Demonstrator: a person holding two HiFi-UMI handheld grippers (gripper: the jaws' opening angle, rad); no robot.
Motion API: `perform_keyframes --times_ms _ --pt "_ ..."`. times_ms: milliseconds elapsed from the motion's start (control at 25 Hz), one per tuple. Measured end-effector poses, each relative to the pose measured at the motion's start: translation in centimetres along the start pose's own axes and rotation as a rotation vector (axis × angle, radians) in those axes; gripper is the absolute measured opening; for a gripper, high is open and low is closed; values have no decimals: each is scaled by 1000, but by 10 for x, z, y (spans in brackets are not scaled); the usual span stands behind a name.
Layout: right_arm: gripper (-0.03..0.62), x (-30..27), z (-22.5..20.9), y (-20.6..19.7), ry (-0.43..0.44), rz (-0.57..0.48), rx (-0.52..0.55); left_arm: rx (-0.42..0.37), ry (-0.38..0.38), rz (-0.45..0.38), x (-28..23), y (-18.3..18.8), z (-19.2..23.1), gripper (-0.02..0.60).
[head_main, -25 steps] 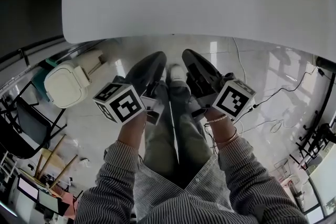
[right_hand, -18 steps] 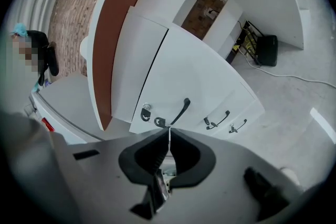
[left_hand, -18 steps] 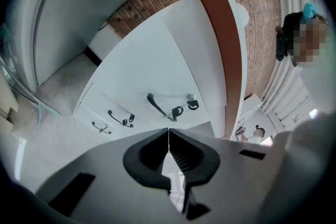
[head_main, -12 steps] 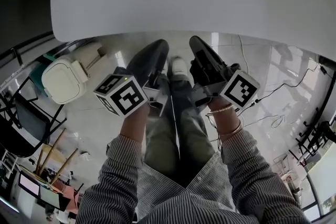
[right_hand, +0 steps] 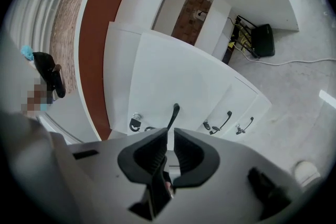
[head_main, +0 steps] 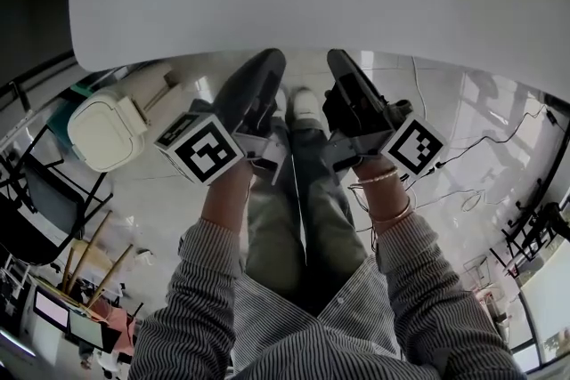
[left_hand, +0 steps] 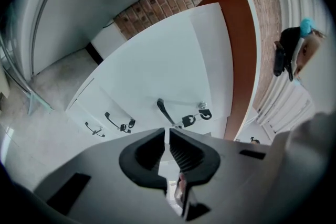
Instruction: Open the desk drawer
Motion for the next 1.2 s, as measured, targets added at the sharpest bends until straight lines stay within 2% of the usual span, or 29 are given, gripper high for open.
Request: perform_keyframes --times_ms 120,200,280,600,760,1200 --pt "71 -1 0 1 17 -16 -7 17 -19 -7 -3 5 2 15" --pt "75 -4 -1 2 28 -11 -4 13 -34 -17 -7 9 0 17" --pt "92 -8 -3 4 35 -5 -11 14 -41 -22 -11 12 0 59" --pt "135 -18 -1 9 60 -38 -37 76 -9 -66 -7 19 -1 100" --pt "146 -26 -15 17 47 -58 -81 77 -21 -88 -17 27 3 133" --pt "147 -37 -21 19 84 -72 -113 180 -97 -60 -32 27 3 135"
Point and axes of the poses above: the fingertips, and each gripper's own axes: x backward along the fingers, z to its left, y out of its top, the point moved 6 cm from there along x, backward along the fingers, and after that the axes turned 3 degrees about y, right-handed, at the moved point
